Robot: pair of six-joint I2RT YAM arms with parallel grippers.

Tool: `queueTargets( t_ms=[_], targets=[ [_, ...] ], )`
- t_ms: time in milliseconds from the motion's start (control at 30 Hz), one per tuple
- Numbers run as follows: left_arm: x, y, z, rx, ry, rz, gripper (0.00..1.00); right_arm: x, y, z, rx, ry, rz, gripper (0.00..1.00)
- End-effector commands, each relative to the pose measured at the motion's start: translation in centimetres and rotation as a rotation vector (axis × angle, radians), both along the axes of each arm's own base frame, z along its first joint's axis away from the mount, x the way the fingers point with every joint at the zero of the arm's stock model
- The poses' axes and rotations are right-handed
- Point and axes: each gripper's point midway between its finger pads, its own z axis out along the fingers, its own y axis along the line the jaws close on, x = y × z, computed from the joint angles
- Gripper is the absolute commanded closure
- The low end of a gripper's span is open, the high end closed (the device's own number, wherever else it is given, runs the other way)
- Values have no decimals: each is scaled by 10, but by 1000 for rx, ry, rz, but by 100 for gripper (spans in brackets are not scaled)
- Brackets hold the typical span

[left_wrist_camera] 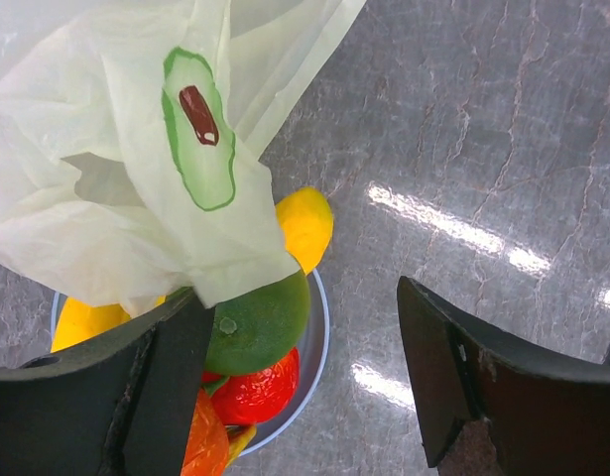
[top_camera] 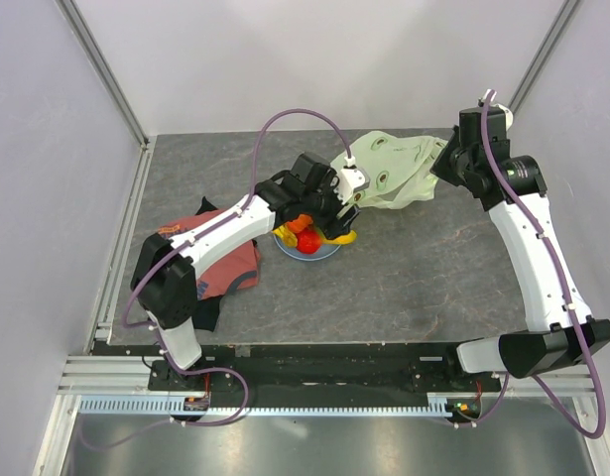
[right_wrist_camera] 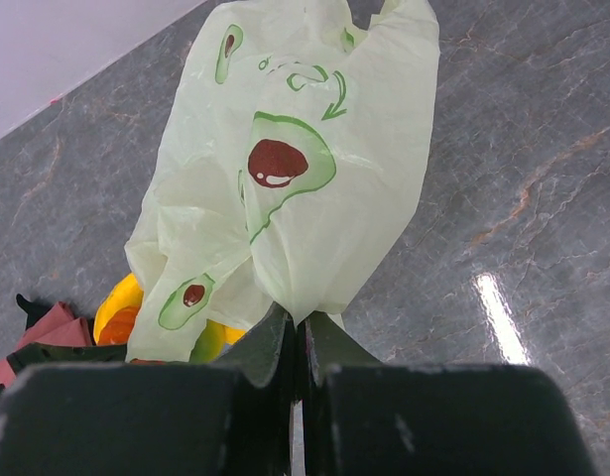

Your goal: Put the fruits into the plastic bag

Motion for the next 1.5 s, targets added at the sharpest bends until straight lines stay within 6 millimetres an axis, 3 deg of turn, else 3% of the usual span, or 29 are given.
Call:
queueTargets(
  t_ms=[0, 300, 533, 1467],
  targets=[
    [8, -1, 4, 20, -58, -16, 19, -1, 0, 15, 20, -58, -12, 95],
    [19, 6, -18, 63, -51, 45, 17, -2, 1, 17, 28, -65, -11, 94],
    [31, 12, -19, 75, -86, 105, 16, -3, 2, 16, 34, -64, -7, 94],
    [27, 12, -48, 88, -3, 97, 15, -3, 3, 14, 35, -64, -3, 94]
  ],
)
